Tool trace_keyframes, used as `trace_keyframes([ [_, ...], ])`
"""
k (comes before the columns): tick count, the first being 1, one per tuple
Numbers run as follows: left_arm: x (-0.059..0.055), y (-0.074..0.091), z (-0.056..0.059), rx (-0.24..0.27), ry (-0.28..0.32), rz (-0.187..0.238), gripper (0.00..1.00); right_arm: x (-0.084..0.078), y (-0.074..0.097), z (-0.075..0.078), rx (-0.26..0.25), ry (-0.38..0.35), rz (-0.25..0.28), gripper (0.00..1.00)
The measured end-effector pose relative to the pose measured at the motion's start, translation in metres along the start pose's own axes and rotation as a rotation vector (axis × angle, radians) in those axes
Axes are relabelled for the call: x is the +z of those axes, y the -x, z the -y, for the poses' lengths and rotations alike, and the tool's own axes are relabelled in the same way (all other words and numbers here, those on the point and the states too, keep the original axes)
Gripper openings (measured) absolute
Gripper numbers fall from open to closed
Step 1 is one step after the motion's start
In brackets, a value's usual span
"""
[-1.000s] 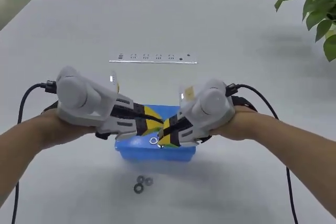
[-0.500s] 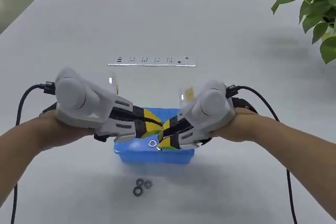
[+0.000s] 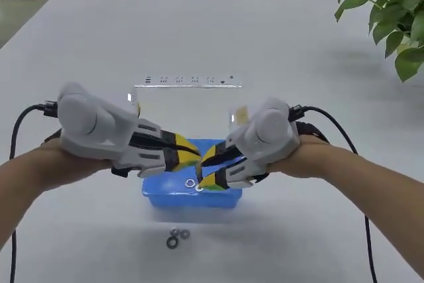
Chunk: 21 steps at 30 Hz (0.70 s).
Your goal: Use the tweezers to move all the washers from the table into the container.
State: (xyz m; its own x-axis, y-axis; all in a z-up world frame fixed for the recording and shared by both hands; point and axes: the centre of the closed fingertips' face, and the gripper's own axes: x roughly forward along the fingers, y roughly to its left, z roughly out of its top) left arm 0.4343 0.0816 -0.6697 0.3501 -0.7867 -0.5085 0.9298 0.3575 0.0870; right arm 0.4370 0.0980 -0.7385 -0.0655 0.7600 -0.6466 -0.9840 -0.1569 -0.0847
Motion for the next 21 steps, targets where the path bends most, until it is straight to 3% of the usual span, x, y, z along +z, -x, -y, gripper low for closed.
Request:
trace_keyframes([
  [13, 0.010, 0.019, 0.008, 0.015, -0.011, 0.003, 0.06, 0.004, 0.023, -0.007, -0.055, -0.036, 0.018, 0.32],
  [21, 0.015, 0.028, 0.015, 0.015, -0.014, 0.006, 0.06, -0.001, 0.041, -0.013, -0.099, -0.061, 0.021, 0.39],
])
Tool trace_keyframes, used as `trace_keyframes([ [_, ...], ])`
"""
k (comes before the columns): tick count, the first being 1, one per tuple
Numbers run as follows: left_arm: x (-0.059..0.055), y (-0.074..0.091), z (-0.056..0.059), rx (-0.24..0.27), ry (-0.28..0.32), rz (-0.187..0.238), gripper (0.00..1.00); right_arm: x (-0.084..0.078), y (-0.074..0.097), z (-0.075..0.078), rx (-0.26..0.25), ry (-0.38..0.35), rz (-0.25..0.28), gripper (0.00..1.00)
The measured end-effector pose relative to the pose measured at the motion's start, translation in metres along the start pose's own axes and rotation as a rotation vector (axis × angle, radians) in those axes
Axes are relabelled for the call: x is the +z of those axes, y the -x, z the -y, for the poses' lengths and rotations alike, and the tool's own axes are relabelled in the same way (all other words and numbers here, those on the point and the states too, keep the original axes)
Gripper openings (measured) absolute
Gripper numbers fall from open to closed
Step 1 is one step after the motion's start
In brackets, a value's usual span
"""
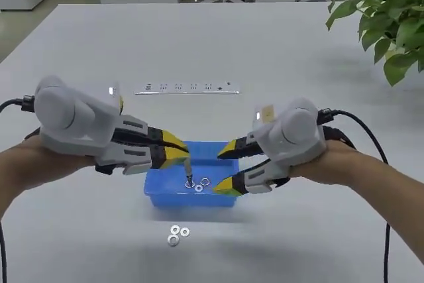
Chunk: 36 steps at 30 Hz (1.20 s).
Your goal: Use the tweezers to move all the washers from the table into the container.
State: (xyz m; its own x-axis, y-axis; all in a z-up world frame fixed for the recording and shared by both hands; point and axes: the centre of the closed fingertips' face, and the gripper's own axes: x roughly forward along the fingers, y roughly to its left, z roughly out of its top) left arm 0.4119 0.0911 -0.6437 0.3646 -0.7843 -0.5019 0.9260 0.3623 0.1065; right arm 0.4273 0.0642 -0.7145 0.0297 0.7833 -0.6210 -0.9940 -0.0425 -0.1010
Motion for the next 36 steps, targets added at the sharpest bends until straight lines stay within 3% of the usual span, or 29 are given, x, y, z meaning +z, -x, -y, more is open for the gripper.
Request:
trace_keyframes([
  [10, 0.002, 0.006, 0.010, -0.009, -0.005, -0.007, 0.06, -0.015, 0.013, -0.008, -0.036, -0.050, -0.016, 0.49],
  [21, 0.001, 0.006, 0.025, -0.036, -0.016, -0.012, 0.06, -0.018, 0.019, -0.017, -0.060, -0.079, -0.002, 0.55],
  [30, -0.012, 0.002, 0.040, -0.051, -0.001, -0.017, 0.06, -0.026, 0.022, -0.028, -0.064, -0.113, -0.004, 0.63],
  [36, -0.021, 0.001, 0.043, -0.053, 0.011, -0.025, 0.06, -0.030, 0.022, -0.036, -0.064, -0.127, 0.001, 0.70],
])
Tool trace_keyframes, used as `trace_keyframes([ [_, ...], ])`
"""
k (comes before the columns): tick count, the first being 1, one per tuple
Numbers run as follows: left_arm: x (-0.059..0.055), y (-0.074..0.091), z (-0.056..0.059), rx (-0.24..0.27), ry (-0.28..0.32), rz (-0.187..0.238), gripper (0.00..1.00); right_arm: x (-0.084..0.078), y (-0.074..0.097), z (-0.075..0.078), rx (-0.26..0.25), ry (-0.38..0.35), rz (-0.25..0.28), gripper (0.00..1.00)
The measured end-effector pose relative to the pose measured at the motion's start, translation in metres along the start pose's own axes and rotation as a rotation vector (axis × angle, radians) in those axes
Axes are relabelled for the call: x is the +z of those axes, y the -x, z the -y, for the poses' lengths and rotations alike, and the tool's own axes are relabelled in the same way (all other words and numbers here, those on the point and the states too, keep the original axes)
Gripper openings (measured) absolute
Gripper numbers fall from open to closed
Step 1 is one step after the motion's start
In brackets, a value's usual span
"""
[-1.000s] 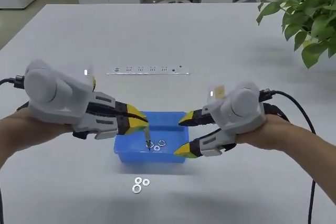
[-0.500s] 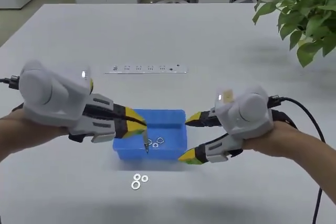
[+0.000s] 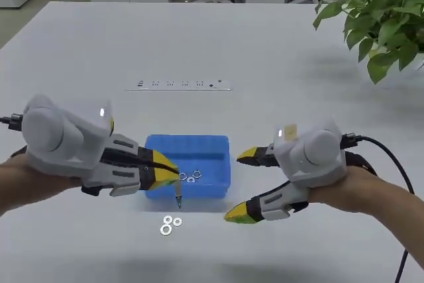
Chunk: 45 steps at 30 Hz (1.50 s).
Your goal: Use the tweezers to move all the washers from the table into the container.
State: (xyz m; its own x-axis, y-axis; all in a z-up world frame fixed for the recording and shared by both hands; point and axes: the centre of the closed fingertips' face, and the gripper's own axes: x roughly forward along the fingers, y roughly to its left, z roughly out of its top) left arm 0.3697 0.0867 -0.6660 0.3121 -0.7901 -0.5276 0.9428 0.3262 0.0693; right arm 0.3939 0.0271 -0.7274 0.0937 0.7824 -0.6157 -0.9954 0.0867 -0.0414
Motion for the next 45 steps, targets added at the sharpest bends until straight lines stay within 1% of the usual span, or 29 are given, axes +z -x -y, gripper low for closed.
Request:
trace_keyframes([
  [6, -0.006, -0.002, 0.003, -0.006, 0.006, -0.007, 0.06, -0.004, -0.001, -0.005, 0.000, -0.011, 0.002, 0.74],
  [12, -0.012, -0.004, 0.006, -0.015, 0.015, -0.014, 0.06, -0.003, -0.002, -0.009, 0.007, -0.008, 0.016, 0.74],
  [21, -0.020, -0.008, 0.011, -0.026, 0.026, -0.025, 0.06, -0.006, -0.004, -0.012, 0.012, -0.015, 0.012, 0.75],
  [27, -0.023, -0.010, 0.012, -0.027, 0.036, -0.023, 0.06, -0.009, -0.004, -0.014, 0.015, -0.018, 0.006, 0.75],
  [38, -0.030, -0.015, 0.014, -0.030, 0.032, -0.035, 0.06, -0.015, -0.004, -0.015, 0.014, -0.027, 0.001, 0.74],
  [41, -0.029, -0.015, 0.013, -0.023, 0.033, -0.026, 0.06, -0.016, -0.004, -0.016, 0.015, -0.028, 0.000, 0.74],
  [45, -0.029, -0.015, 0.013, -0.028, 0.031, -0.029, 0.06, -0.016, -0.004, -0.017, 0.017, -0.027, 0.002, 0.74],
])
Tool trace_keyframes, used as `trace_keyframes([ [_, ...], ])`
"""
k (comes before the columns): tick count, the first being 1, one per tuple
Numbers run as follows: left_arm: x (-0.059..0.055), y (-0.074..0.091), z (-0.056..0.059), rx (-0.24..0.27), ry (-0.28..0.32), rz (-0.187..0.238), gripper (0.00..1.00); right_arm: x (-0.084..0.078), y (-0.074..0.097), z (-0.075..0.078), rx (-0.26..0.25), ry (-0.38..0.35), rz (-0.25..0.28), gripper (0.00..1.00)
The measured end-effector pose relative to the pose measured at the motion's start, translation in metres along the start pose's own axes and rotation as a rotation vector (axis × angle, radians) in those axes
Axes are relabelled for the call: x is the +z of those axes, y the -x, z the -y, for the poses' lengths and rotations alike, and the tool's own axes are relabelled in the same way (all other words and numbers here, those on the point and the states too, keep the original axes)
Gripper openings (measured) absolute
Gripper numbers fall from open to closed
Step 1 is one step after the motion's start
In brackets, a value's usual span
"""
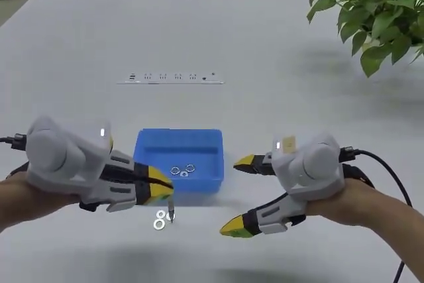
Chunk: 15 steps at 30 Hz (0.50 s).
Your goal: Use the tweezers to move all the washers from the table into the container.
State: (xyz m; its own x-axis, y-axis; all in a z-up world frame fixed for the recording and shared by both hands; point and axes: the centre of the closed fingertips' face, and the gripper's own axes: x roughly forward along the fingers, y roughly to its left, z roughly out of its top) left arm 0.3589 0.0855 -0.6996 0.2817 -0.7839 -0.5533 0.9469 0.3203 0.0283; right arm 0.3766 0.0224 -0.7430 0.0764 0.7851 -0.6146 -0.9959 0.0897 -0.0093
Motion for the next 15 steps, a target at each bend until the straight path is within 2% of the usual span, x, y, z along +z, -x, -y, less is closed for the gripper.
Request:
trace_keyframes([
  [9, -0.004, 0.005, 0.002, -0.023, -0.036, -0.045, 0.06, 0.008, -0.009, -0.003, 0.026, 0.026, 0.008, 0.71],
  [15, -0.005, 0.005, 0.003, -0.028, -0.036, -0.049, 0.06, 0.015, -0.017, -0.007, 0.058, 0.052, 0.010, 0.66],
])
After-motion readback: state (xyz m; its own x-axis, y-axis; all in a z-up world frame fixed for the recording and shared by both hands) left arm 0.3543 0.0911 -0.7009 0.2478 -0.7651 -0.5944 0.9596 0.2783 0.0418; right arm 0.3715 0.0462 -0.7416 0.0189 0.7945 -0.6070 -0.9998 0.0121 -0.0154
